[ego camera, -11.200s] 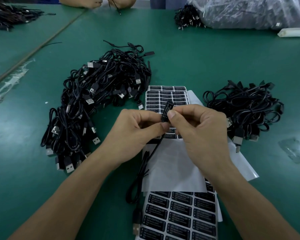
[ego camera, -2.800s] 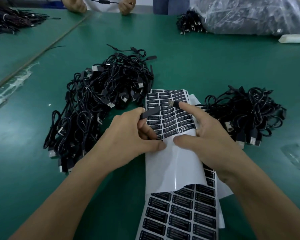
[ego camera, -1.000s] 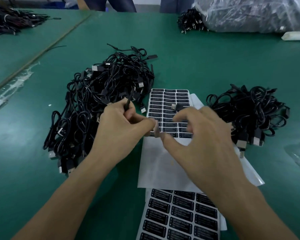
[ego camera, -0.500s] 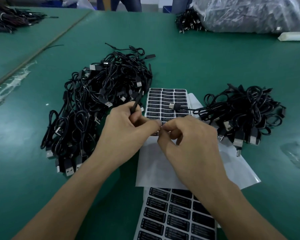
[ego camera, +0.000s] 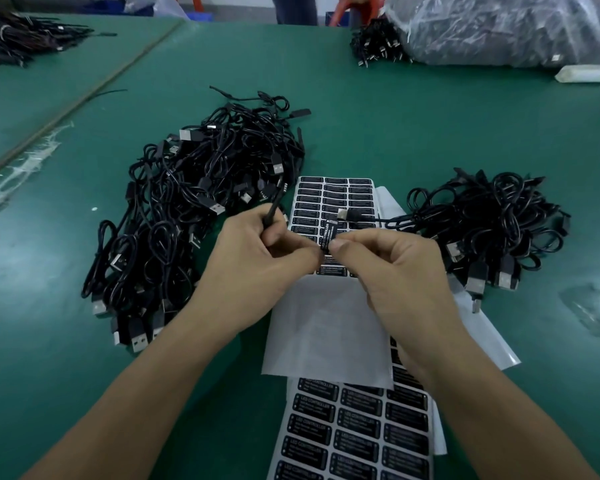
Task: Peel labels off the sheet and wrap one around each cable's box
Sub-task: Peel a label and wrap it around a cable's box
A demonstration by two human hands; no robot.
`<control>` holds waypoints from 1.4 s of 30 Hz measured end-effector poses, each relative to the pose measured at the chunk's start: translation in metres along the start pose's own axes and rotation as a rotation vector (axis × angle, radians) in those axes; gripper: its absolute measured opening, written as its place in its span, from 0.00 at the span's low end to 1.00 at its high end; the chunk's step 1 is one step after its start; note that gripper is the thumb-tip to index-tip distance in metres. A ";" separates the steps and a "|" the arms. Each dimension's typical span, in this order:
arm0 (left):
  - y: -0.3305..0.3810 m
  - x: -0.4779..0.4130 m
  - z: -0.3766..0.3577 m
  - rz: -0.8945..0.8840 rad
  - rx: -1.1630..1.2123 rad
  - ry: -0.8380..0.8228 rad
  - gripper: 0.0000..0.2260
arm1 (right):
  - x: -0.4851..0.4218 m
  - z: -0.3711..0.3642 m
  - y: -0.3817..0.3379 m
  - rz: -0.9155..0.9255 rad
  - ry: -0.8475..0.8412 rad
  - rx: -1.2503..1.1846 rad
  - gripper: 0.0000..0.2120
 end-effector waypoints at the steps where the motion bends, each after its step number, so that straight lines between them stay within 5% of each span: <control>1: 0.001 0.000 0.000 -0.002 0.006 0.000 0.20 | 0.000 0.000 -0.002 0.014 -0.002 0.019 0.08; 8: 0.003 0.000 -0.002 -0.006 0.064 -0.036 0.18 | 0.001 0.006 -0.011 0.176 0.066 0.252 0.06; 22: -0.010 -0.004 -0.004 0.039 0.049 -0.037 0.21 | -0.002 0.015 -0.007 0.061 0.125 0.024 0.09; 25: -0.015 -0.006 -0.007 0.110 0.098 -0.051 0.14 | -0.001 0.014 -0.009 0.058 0.131 -0.091 0.07; 33: 0.005 -0.001 -0.007 -0.110 -0.038 -0.059 0.12 | 0.001 -0.004 -0.014 0.045 -0.047 -0.248 0.07; 42: 0.011 0.003 -0.009 -0.145 -0.099 -0.066 0.09 | 0.000 0.001 -0.012 0.072 0.005 -0.197 0.07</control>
Point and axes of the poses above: each hand's wrist, its own x-axis away from the middle knuckle, its own z-axis out of the back of the hand, y = z × x, the point moved 8 cm from there along -x, towards the middle knuckle, and after that the axes turned 4 degrees about z, right-handed, at the moved point
